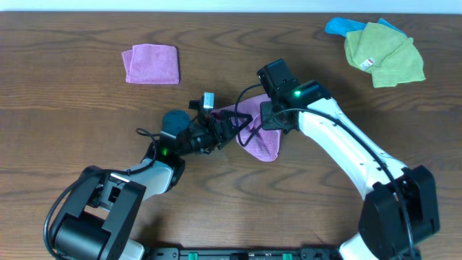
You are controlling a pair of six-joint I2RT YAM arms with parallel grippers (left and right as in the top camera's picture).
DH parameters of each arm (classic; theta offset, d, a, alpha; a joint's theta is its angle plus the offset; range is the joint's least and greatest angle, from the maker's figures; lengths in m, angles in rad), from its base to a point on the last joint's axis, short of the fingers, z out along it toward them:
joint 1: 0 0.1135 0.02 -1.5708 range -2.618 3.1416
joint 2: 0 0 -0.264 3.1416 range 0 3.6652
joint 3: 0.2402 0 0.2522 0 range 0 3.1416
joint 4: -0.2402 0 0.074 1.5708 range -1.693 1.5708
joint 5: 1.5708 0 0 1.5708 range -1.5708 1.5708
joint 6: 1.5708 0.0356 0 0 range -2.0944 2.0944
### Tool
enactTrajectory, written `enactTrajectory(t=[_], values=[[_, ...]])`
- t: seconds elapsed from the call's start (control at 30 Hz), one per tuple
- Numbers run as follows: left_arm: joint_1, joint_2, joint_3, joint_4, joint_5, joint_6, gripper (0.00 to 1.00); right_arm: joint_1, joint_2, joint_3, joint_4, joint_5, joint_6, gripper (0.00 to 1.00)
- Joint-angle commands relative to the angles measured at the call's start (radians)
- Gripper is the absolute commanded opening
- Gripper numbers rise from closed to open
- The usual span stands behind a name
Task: Fold the cloth
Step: 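Grasp the left corner with the left gripper and spread the cloth flat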
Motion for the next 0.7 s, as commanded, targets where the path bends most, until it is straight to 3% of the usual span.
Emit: enactTrajectory(t=[0.0,0.2,0.43,0.67], values=[[0.006,-0.002,0.012,0.032,0.034,-0.063,0.93,-0.001,-0.006,0.008,-0.005,0.018,0.011,0.05],[0.008,-0.002,0.012,-0.001,0.045,-0.032,0.94,-0.001,-0.006,0.008,-0.005,0.018,0.011,0.05],[0.012,-0.002,0.012,-0.240,0.034,0.129,0.98,-0.001,-0.006,0.008,-0.010,0.018,0.011,0.05],[-0.013,-0.002,0.011,-0.360,-0.001,0.226,0.96,-0.001,-0.006,0.008,-0.010,0.018,0.012,0.05]])
